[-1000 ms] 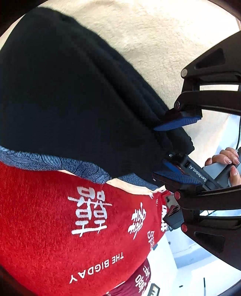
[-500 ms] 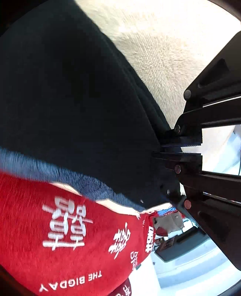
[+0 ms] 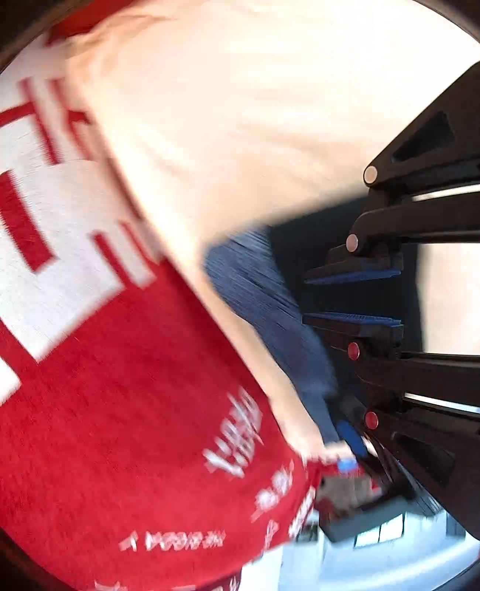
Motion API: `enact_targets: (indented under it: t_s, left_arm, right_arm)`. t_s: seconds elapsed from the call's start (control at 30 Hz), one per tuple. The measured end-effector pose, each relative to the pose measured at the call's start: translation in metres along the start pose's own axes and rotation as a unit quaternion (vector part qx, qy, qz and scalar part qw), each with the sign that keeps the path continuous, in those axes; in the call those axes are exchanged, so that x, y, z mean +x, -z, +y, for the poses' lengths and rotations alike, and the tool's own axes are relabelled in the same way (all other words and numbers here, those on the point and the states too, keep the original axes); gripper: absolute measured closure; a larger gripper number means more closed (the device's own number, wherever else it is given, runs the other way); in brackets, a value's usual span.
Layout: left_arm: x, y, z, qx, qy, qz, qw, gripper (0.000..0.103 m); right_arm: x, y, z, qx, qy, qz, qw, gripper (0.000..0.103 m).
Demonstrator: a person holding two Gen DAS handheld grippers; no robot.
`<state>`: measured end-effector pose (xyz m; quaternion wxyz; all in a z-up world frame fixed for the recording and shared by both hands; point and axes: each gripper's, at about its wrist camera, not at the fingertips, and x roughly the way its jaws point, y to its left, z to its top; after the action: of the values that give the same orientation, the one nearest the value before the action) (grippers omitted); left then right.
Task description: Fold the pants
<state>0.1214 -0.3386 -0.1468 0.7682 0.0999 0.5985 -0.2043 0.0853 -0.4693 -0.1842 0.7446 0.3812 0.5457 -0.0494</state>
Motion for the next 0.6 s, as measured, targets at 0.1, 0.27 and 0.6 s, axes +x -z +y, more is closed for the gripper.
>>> enact_targets:
  t_s: [0.1, 0.27, 0.6]
  left_arm:
    - [0.026, -0.008, -0.020, 0.016, -0.025, 0.009, 0.9995, 0.015]
    - [0.058, 0.022, 0.003, -0.030, -0.034, 0.047, 0.9978, 0.002]
    - [0.023, 0.043, 0.015, -0.054, -0.041, 0.064, 0.9957, 0.002]
  right_arm:
    - [0.029, -0.015, 0.005, -0.043, 0.027, 0.031, 0.998, 0.084]
    - [0.052, 0.012, 0.021, -0.107, 0.078, 0.049, 0.990, 0.084]
    - [0.034, 0.052, 0.032, -0.135, 0.066, 0.089, 0.985, 0.082]
